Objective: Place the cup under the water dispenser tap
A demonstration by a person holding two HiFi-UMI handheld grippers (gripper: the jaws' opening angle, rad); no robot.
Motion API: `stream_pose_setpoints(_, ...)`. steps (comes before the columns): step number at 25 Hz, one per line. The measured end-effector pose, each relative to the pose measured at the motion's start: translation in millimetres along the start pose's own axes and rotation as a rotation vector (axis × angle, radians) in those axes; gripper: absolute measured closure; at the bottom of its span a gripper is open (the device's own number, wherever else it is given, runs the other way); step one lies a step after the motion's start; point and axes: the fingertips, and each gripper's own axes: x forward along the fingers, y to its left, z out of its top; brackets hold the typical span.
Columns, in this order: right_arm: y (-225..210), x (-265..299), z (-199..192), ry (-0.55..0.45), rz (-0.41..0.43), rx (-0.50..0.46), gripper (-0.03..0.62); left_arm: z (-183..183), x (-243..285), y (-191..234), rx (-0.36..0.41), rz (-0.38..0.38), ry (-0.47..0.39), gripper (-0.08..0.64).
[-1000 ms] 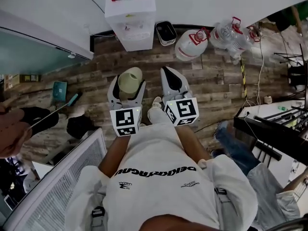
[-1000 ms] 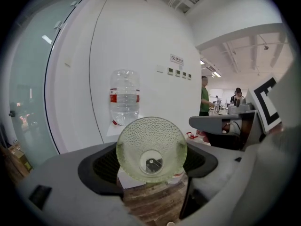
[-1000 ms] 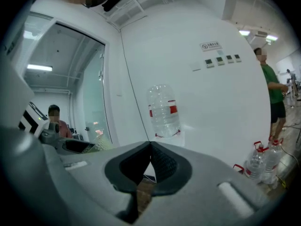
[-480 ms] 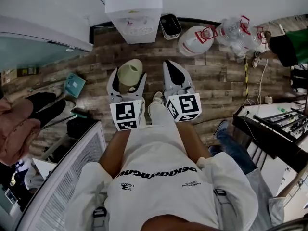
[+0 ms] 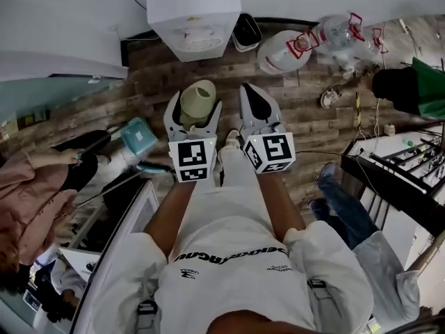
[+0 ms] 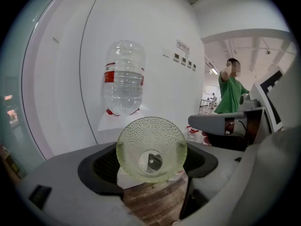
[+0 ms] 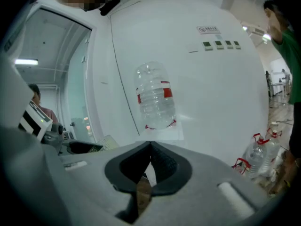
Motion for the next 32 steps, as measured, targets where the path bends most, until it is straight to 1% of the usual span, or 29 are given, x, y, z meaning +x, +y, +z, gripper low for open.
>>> stream_pose_setpoints(4,-4,17,-6,-0.003,-0.045,0.006,0.594,-7,22,12,-0.007,-0.033,-0.003,0.184)
stream_pose_setpoints(7,-8,27,-14,-0.001,-0.056,0.020,0.594,-14,41,20,-0.010,-0.037,0.001,0.184)
stream_pose_setpoints(12,-19,43,-38,0.024,-0.047,0.026,0.594,-31,73,28,-0.010,-0.016,0.004,0.184)
stream_pose_setpoints(15,-31,51,-53,0.033,-0.038,0.014,0.594,-47,97,30,-0.018,0.005,0.013,0.184)
stream_pose_setpoints(23,-63,70,-100,0.065,-0.032,0.030,0.594,-87,159,29,-0.017,0.051,0.036,0.184)
stream_pose_setpoints(32,-94,91,-142,0.091,-0.035,0.032,0.594,-135,228,32,-0.039,0.059,0.065,0.184)
